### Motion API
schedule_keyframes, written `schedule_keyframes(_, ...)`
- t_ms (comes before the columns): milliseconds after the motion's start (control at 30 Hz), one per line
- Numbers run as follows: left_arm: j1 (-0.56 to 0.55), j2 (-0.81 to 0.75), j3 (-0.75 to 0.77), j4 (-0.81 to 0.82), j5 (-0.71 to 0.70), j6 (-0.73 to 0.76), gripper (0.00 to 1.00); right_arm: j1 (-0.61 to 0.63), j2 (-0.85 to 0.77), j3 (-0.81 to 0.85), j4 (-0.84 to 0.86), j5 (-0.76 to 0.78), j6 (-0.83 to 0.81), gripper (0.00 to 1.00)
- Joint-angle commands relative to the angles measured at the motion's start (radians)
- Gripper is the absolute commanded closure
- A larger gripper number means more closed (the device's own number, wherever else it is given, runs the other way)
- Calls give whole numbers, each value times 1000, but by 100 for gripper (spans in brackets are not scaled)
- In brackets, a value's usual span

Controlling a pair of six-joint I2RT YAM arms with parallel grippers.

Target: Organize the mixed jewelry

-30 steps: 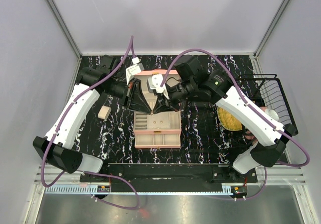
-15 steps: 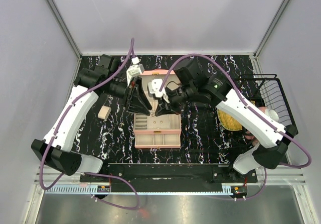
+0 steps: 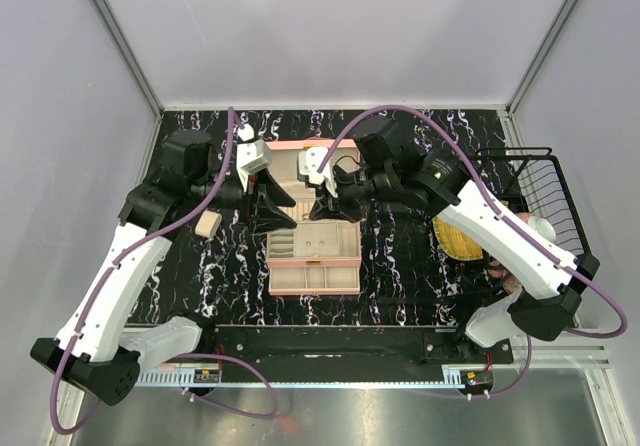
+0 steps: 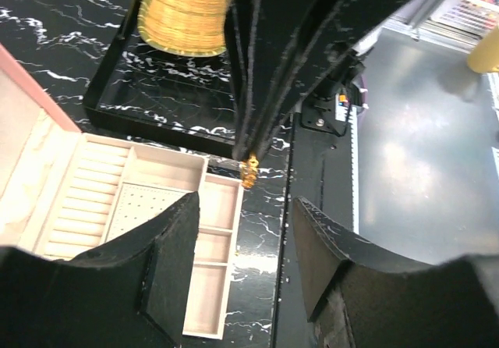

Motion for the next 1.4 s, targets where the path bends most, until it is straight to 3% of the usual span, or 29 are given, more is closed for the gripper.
schedule_keyframes(0,-16,-11,-26,179,-109,-62,46,9,14,51,56,9,55,100)
schedule_keyframes(500,-25,2,-63,257,-130,-113,53,7,26,58,77,15,91,100)
schedule_keyframes(767,-36,7,-84,257,-118,-110,75,7,23,51,88,27,95,100)
schedule_keyframes(1200,-53,12,-106,276,-101,-122,91,7,28,48,96,36,99,100)
schedule_keyframes(1367,-53,5,-93,267,-97,-123,87,7,17,35,97,55,90,100)
